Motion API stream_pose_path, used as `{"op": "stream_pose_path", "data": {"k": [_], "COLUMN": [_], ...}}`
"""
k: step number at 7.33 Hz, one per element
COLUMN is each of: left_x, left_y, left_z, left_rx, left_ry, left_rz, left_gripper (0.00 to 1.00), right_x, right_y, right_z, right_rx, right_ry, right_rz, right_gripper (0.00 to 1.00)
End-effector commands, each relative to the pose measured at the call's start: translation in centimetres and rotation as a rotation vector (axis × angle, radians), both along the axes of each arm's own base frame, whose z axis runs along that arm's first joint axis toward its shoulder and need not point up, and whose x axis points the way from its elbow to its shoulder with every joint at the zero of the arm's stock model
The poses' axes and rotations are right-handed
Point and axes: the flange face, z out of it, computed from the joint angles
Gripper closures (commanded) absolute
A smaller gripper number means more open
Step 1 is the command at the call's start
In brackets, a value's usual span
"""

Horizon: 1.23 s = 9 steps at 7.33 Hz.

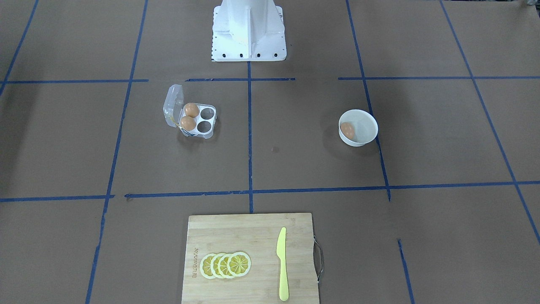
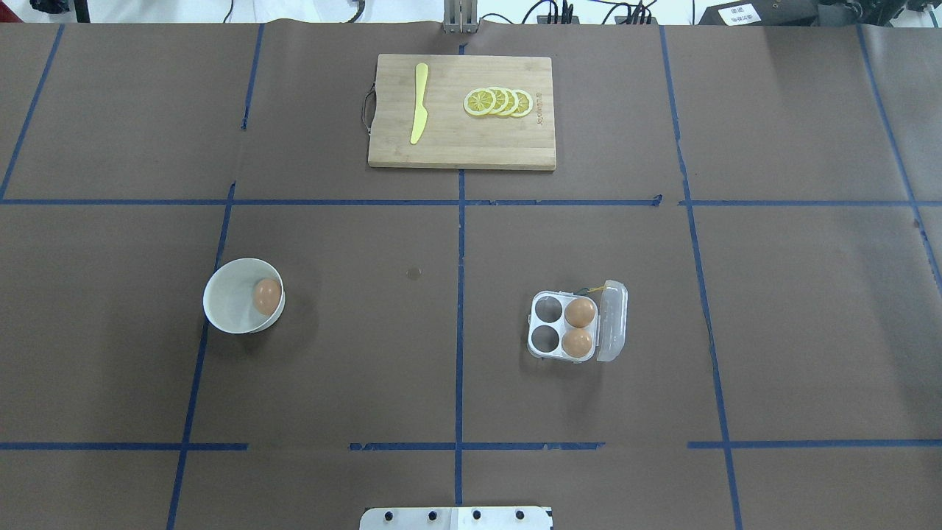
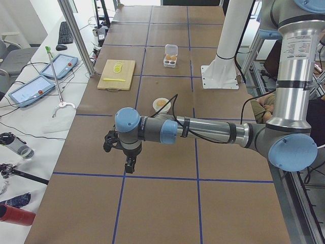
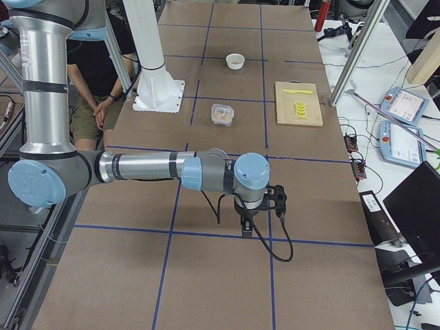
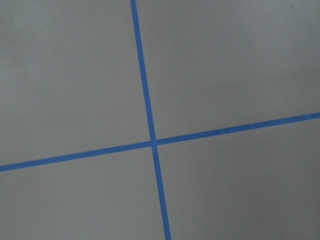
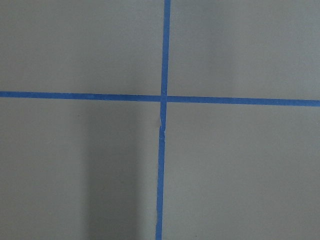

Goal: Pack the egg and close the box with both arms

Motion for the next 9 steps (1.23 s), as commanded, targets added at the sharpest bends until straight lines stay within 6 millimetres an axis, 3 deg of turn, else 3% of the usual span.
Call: {"op": "stream_pose_path", "data": {"k": [1,2,3,4,5,7,9], "left_x": [5.0,8.2,14.5,19.0,21.4,23.0,26.0], "left_y": [-3.3,-3.2,-2.9,-2.8,-2.0,-0.1,1.6], "left_z": [-7.0,-8.0,-11.3,-14.2,-15.6,-17.0,-16.7], "left_rx": [0.146,0.098,0.098,0.054,0.018,0.073,-0.157], "left_ry": [0.029,0.072,0.107,0.139,0.17,0.156,0.22], "left_rz": [0.078,0.081,0.131,0.121,0.107,-0.06,-0.199], "left_gripper": [0.0,0.0,0.0,0.0,0.0,0.0,0.0], "right_x": [0.0,0.0,0.0,0.0,-0.2,-0.1,-0.1], "right_y": [0.1,0.0,0.0,0.0,-0.6,-2.5,-1.9], "right_z": [-0.2,-0.4,-0.3,-0.3,-1.1,-2.8,-2.0], "right_rx": [0.001,0.006,0.005,0.006,0.025,0.061,0.046], "right_ry": [-0.004,-0.005,-0.005,-0.005,0.004,0.008,0.011], "right_rz": [0.002,0.002,0.002,-0.001,-0.006,-0.007,-0.008], "right_gripper": [0.0,0.0,0.0,0.0,0.0,0.0,0.0]}}
